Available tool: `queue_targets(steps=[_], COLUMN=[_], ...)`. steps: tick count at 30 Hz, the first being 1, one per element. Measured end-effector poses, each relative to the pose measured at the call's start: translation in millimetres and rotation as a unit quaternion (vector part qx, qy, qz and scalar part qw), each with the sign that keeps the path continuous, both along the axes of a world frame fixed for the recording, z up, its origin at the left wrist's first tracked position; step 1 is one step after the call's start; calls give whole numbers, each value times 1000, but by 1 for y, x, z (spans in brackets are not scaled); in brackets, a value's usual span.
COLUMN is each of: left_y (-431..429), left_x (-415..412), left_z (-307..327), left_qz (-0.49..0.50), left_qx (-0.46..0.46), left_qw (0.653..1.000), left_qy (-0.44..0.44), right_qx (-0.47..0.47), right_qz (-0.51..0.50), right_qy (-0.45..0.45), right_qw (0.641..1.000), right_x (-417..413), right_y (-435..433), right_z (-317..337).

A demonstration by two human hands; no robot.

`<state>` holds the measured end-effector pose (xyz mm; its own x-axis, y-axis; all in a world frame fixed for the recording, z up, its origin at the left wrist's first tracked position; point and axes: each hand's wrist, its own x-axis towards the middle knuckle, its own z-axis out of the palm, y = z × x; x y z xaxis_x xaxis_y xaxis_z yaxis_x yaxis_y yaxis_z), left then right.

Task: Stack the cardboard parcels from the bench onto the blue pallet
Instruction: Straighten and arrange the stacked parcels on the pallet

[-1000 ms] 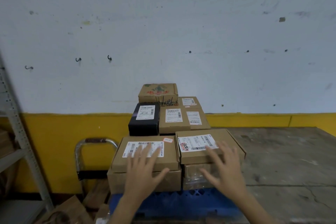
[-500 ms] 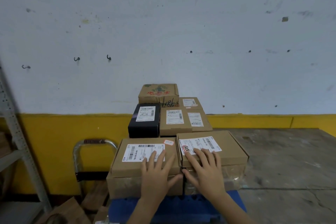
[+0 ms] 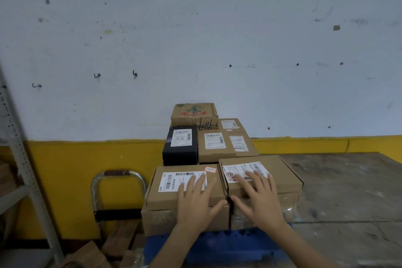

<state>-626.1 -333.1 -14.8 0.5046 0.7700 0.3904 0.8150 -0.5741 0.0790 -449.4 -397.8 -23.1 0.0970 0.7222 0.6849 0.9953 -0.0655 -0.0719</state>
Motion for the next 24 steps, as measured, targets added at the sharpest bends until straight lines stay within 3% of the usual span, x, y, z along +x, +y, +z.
queue_targets(steps=[4, 11, 16, 24], left_y=[33, 89, 132, 189], left_x=[-8, 4, 29, 103], left_z=[16, 63, 75, 85], left_qz=[-2, 11, -7, -144], left_qx=[-14, 46, 16, -97], left_qw=[999, 998, 999, 982], left_qy=[-34, 30, 37, 78], right_qx=[-6, -104, -140, -231], right_qz=[-6, -47, -55, -102], right_qy=[27, -4, 36, 107], right_qw=[1000, 993, 988, 962], right_x=[8, 31, 65, 172], right_y=[7, 71, 124, 191], right_z=[23, 62, 81, 88])
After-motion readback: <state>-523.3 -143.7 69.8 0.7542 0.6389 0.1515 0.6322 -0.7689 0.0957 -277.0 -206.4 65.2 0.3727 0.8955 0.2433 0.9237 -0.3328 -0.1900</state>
